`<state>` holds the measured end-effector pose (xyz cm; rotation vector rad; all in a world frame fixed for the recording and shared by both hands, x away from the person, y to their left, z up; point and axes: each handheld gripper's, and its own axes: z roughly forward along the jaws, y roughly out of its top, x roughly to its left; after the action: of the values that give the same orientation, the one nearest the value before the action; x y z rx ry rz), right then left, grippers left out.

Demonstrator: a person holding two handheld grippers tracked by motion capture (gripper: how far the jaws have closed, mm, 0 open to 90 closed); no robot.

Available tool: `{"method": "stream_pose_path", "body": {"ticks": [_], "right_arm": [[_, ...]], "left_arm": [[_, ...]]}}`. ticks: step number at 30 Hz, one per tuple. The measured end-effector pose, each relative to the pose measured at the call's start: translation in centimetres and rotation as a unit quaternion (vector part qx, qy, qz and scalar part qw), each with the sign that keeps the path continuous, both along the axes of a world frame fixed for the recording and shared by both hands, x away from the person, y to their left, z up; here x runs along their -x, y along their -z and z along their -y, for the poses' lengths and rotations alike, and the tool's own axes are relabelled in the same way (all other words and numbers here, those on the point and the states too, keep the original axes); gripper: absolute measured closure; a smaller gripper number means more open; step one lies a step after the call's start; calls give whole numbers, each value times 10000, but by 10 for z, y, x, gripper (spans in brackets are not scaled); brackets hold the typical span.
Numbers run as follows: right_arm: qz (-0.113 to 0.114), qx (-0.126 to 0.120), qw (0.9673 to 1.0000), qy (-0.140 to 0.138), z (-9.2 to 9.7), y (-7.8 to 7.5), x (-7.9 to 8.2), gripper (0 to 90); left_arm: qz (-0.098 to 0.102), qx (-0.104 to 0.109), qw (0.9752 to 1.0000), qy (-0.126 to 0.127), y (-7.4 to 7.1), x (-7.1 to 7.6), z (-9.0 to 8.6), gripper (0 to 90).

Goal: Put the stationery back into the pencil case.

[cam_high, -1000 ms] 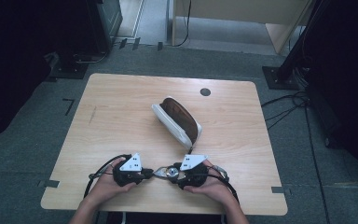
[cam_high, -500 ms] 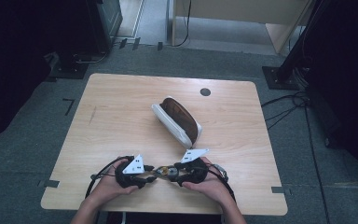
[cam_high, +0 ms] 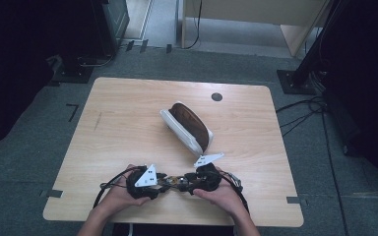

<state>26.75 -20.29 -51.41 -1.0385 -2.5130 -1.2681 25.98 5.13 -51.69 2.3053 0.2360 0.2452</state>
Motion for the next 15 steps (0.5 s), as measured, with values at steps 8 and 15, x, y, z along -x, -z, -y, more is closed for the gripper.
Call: {"method": "stream_pose_path", "body": {"ticks": [8,15], "right_arm": [[-239,-164,9995,-151,0,1,-1,415],[87,45,9997,-209,-2,0,3,411]], "left_arm": [[-124,41,9999,48,0,-2,1,572],[-97,37,9999,39,0,-1,0,578]]}}
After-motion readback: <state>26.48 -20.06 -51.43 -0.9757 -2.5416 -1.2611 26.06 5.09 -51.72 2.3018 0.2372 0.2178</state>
